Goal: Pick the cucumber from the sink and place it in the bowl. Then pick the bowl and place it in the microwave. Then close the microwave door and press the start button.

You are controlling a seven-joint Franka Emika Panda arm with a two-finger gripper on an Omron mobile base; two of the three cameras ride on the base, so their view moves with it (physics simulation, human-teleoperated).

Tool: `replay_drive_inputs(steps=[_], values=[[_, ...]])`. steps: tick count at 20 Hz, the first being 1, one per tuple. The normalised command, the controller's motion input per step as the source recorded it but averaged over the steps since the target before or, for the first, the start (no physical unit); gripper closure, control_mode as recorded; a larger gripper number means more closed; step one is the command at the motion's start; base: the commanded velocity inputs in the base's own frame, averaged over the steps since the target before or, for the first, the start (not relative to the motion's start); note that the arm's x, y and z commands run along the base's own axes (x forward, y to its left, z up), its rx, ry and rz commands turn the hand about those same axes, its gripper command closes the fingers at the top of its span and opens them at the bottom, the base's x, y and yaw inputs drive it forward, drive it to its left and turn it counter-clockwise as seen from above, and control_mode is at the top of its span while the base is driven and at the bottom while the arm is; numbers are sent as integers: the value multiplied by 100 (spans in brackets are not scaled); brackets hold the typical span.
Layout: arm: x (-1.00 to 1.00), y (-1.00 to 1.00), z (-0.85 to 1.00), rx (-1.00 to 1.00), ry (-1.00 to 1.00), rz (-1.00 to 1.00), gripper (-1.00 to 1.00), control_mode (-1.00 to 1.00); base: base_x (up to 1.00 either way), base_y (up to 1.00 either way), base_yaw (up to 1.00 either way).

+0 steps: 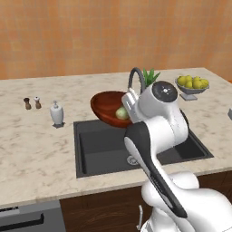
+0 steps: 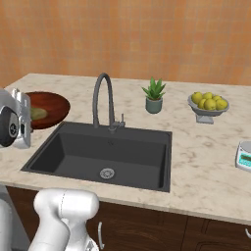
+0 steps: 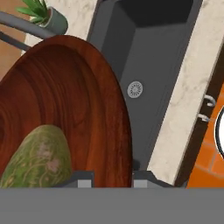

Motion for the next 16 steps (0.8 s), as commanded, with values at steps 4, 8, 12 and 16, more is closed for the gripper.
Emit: replay_drive_inputs(steps=[4,8,12,16], values=[[-14,-98,30,-10,4,-11,100,-100,0,0,0],[-1,-97,23,-2,0,-9,100,-100,0,0,0],[0,-63,16,-2,0,-11,100,-100,0,0,0],[2,-51,3,-1,0,-5,100,-100,0,0,0]])
